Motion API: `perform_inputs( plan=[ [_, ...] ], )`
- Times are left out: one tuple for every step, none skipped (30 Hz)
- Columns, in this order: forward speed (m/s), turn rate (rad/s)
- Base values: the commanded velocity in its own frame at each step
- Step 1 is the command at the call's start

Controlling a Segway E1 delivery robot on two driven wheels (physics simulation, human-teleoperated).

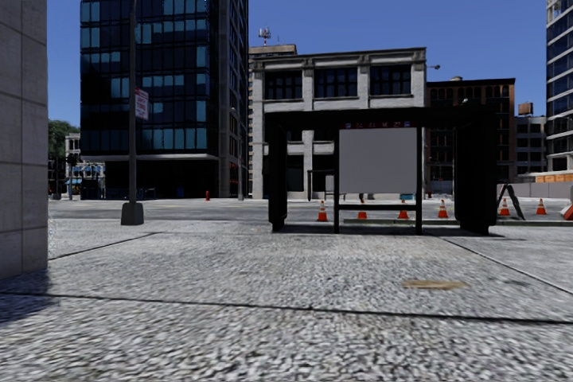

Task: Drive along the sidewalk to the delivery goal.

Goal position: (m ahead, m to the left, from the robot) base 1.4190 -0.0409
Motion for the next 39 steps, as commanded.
perform_inputs(
  plan=[
    [2.00, 0.00],
    [2.00, 0.00],
    [2.00, 0.00],
    [2.00, 0.00],
    [2.00, 0.00],
    [2.00, 0.00],
    [2.00, 0.00],
    [2.00, 0.00],
    [2.00, 0.00],
    [2.00, 0.00],
    [2.00, 0.00],
    [2.00, 0.00],
    [2.00, 0.00],
    [2.00, 0.00],
    [2.00, 0.00],
    [1.95, 0.00],
    [1.81, 0.00],
    [1.81, 0.00],
    [1.56, 0.00],
    [1.12, 0.00],
    [0.87, 0.00],
    [0.74, 0.00],
    [0.74, 0.00],
    [0.62, 0.00],
    [0.53, 0.00],
    [0.44, 0.00],
    [0.35, 0.00],
    [0.25, 0.00],
    [0.14, 0.00],
    [0.00, 0.00],
    [0.00, 0.00],
    [0.00, 0.00],
    [0.00, 0.00],
    [0.00, 0.00],
    [0.00, 0.00],
    [0.00, 0.00],
    [0.00, 0.00],
    [0.00, 0.00],
    [0.00, 0.00]
  ],
)
